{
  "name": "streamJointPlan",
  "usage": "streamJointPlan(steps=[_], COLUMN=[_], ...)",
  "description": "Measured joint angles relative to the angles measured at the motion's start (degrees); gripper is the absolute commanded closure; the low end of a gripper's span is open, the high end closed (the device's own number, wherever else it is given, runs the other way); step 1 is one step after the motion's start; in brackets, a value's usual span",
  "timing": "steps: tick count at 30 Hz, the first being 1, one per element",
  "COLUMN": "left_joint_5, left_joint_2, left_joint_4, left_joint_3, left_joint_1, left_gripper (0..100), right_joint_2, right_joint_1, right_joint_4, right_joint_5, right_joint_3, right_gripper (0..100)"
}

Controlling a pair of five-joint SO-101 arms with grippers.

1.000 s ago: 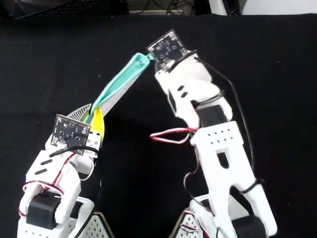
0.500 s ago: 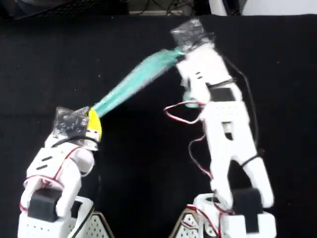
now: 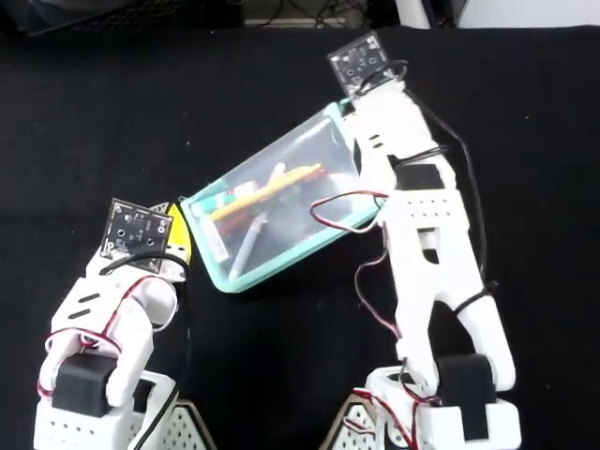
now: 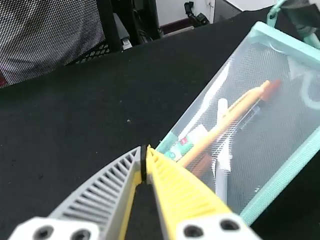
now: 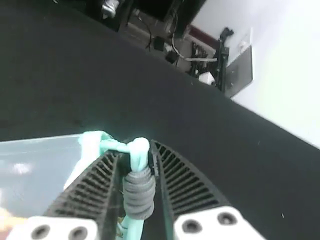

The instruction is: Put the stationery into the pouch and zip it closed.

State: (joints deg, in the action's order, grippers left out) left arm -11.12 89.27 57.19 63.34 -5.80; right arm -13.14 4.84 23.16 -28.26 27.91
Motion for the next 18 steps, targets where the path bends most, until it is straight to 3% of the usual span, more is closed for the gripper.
streamJointPlan(steps=[5,18], left_joint_5=[0.0,0.0], left_joint_2=[-0.2,-0.2], left_joint_4=[0.0,0.0], left_joint_3=[1.2,1.2], left_joint_1=[1.7,3.6], left_gripper=[96,93], right_joint_2=[0.0,-8.4], right_joint_1=[2.5,1.4], right_joint_4=[6.3,21.5], right_joint_5=[0.0,0.2], right_joint_3=[-1.1,-7.0], right_gripper=[72.8,74.6])
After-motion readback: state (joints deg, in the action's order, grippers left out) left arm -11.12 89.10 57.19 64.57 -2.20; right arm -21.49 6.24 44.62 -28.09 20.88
